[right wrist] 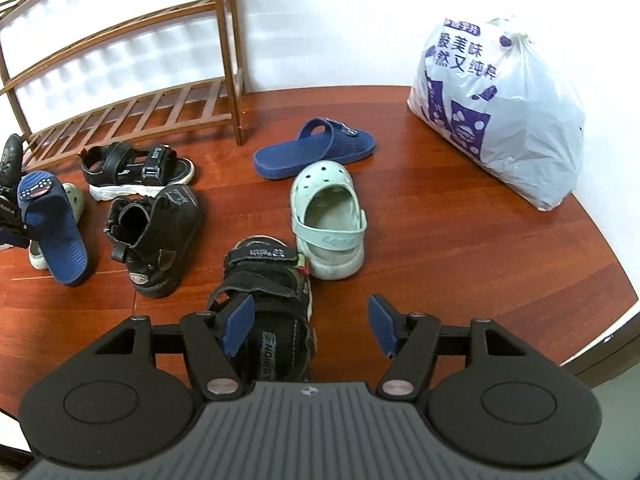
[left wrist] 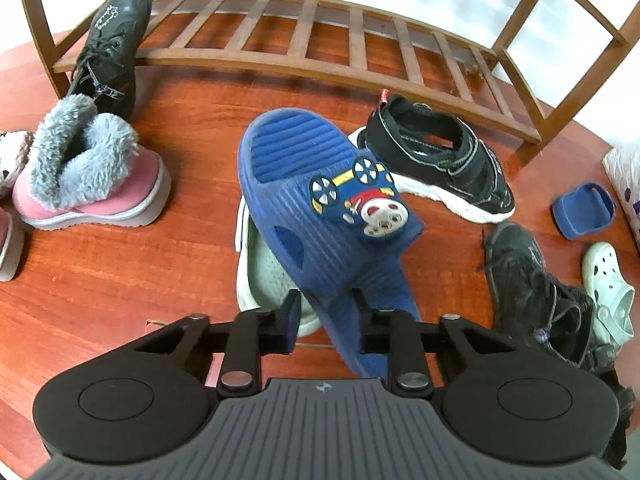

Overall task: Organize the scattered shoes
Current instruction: 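Grasp the blue slipper with the left tool while the right tool holds the sandal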

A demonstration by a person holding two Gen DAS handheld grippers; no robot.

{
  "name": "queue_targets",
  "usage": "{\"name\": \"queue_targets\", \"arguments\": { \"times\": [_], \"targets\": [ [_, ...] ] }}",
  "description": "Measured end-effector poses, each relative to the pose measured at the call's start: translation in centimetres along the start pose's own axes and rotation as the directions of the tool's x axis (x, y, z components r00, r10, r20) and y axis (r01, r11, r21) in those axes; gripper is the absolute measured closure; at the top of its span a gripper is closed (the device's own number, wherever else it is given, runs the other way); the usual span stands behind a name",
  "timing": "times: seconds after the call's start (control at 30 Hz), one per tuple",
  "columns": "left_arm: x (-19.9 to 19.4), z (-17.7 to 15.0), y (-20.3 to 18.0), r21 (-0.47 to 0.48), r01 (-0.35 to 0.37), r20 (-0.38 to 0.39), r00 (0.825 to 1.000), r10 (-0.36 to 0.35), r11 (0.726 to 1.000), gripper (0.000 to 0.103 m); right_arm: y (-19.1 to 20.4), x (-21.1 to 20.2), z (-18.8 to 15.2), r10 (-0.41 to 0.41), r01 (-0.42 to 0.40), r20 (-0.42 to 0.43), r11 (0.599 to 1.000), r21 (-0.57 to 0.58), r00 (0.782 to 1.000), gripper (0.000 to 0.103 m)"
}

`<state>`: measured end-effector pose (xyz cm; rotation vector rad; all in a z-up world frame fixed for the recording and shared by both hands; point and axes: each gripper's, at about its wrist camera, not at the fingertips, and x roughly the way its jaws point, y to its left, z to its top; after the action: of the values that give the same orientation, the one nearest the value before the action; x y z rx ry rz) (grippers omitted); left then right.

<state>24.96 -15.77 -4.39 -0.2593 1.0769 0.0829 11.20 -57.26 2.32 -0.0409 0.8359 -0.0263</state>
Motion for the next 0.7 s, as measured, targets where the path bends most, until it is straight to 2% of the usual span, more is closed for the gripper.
{"name": "queue_targets", "arguments": {
  "times": [0.17, 0.37, 0.53, 0.7],
  "targets": [
    [0.1, -0.2, 0.2, -0.009, -0.009, 0.021, 1.000, 0.009, 1.000, 0.093, -0.3, 0.1, -0.4, -0.016, 0.016, -0.006, 1.000, 0.010, 1.000, 0.032],
    [-1.2, -0.8, -0.2, 0.030, 0.041, -0.002, 0.999, -0.041, 0.999, 0.093, -0.4, 0.3, 0.1, -0.017, 0.017, 0.001, 1.000, 0.004, 1.000, 0.032],
    [-2.0, -2.3, -1.2, 0.055, 0.095, -0.053, 0.994, -0.092, 0.994, 0.093, -0.1, 0.6, 0.5, -0.005, 0.005, 0.002, 1.000, -0.012, 1.000, 0.032],
    [-2.0, -5.3, -2.2, 0.053, 0.152, -0.122, 0.982, -0.145, 0.987, 0.097, 0.1, 0.6, 0.3, 0.005, -0.005, -0.001, 1.000, -0.027, 1.000, 0.032]
  ]
}}
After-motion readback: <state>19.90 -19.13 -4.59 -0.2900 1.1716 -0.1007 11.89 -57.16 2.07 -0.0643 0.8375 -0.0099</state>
